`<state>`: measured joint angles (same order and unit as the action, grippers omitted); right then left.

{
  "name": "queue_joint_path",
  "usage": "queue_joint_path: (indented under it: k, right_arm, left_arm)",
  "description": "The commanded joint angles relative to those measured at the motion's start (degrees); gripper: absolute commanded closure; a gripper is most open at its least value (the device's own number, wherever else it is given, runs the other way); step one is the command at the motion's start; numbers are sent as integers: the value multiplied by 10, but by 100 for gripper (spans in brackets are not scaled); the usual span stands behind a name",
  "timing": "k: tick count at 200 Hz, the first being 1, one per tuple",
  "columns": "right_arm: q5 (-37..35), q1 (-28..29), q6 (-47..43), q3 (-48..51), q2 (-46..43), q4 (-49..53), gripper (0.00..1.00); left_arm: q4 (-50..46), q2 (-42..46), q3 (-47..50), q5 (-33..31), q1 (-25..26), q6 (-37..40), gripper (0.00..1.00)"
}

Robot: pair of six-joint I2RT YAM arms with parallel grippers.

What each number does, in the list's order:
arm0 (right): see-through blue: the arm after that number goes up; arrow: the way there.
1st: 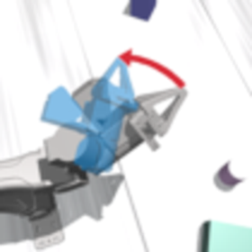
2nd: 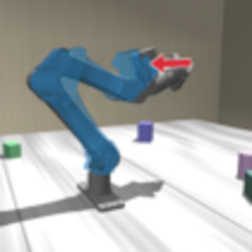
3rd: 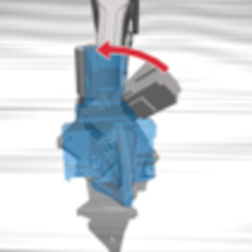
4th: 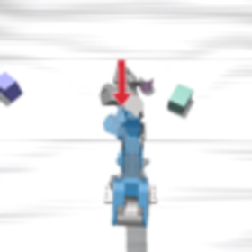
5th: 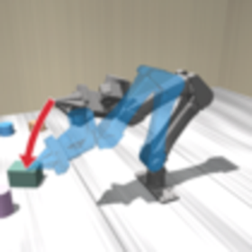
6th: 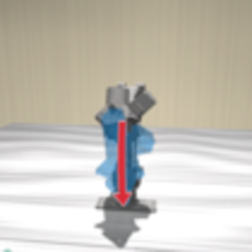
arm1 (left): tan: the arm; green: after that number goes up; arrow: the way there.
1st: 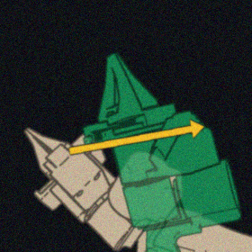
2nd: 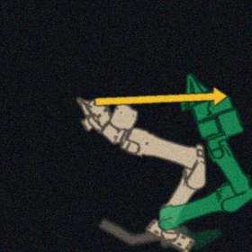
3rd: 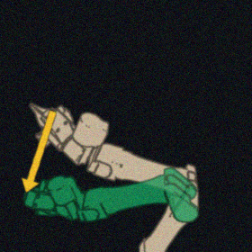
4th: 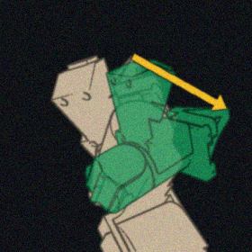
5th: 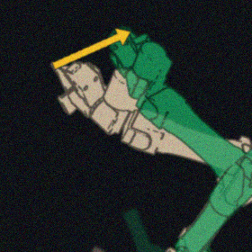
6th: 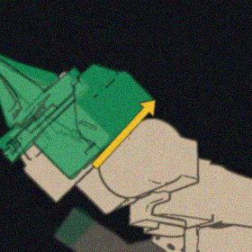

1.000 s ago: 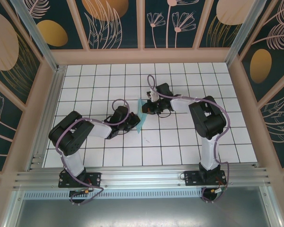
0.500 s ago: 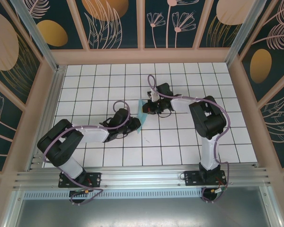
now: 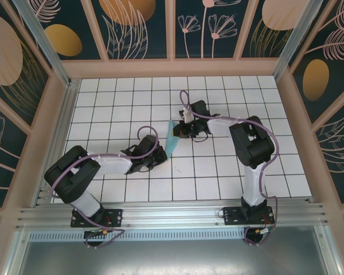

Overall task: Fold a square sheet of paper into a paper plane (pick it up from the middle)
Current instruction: Fold the wing for the fifth time at the center of the table.

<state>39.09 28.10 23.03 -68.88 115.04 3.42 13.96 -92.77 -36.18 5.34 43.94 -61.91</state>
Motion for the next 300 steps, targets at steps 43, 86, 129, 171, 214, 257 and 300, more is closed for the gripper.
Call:
queue_joint_path:
  k: [43,86,129,171,214,257,300]
  right_arm:
    - [7,-3,6,-9,12,-1,97]
    - [2,-7,4,-15,16,2,98]
    - [-19,-18,-21,-28,24,22,98]
    - [-34,-23,-31,-33,26,36,99]
    - [-35,-25,-31,-8,-3,34,99]
    - [-52,-27,-29,13,-17,39,99]
    - [-62,-31,-31,19,-15,43,99]
  left_arm:
    - [28,-27,-16,18,8,-17,100]
    - [-4,-31,-16,15,13,-11,100]
    - [-37,-36,-12,8,13,-2,100]
    - [-33,-38,-16,9,13,-1,100]
    - [-35,-41,-23,7,13,0,100]
    - [-44,-40,-27,0,13,1,100]
    - [-44,-20,-31,12,13,15,100]
